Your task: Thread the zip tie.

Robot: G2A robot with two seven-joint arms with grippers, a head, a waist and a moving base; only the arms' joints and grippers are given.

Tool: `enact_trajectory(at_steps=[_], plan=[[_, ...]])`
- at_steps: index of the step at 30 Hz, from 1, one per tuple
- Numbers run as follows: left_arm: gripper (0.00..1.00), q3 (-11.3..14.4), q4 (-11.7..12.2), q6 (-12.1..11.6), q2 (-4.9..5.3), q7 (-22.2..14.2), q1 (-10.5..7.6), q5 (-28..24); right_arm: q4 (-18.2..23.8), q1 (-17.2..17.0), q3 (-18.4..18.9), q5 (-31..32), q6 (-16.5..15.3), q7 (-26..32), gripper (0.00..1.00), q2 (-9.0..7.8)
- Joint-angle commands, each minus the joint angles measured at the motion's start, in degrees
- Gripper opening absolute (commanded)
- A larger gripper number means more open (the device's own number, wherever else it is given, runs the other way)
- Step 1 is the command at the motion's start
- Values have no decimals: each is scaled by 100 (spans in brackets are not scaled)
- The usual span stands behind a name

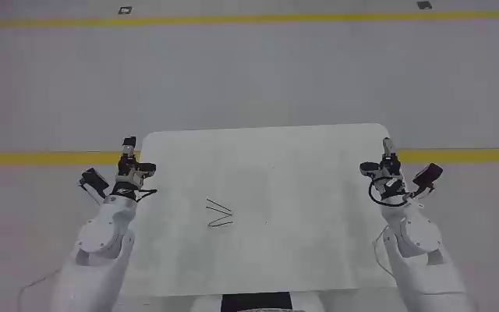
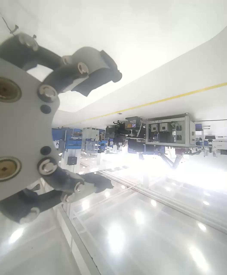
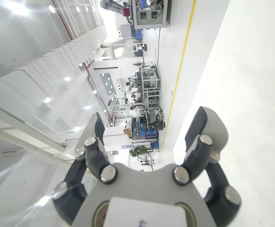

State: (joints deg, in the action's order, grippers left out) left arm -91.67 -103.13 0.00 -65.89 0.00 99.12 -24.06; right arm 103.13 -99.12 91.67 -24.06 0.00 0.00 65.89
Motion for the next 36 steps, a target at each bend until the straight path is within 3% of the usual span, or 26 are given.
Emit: enact_trajectory(at_steps=[1,2,3,12,14,27,31,36], plan=[[78,0,0,0,0,0,0,0,0,0,0,0,0,0,100,0],[78,0,0,0,0,0,0,0,0,0,0,0,0,0,100,0],[100,0,0,0,0,0,0,0,0,0,0,0,0,0,100,0],[100,0,0,0,0,0,0,0,423,122,-521,1657,-54,936,100,-47],[100,0,0,0,0,0,0,0,465,119,-663,1982,-190,1139,100,-54],[100,0,0,0,0,0,0,0,465,119,-663,1982,-190,1139,100,-54],[100,0,0,0,0,0,0,0,592,332,-829,2398,-243,1398,100,-62],[100,0,0,0,0,0,0,0,515,913,-1301,3231,-79,1860,100,-54]])
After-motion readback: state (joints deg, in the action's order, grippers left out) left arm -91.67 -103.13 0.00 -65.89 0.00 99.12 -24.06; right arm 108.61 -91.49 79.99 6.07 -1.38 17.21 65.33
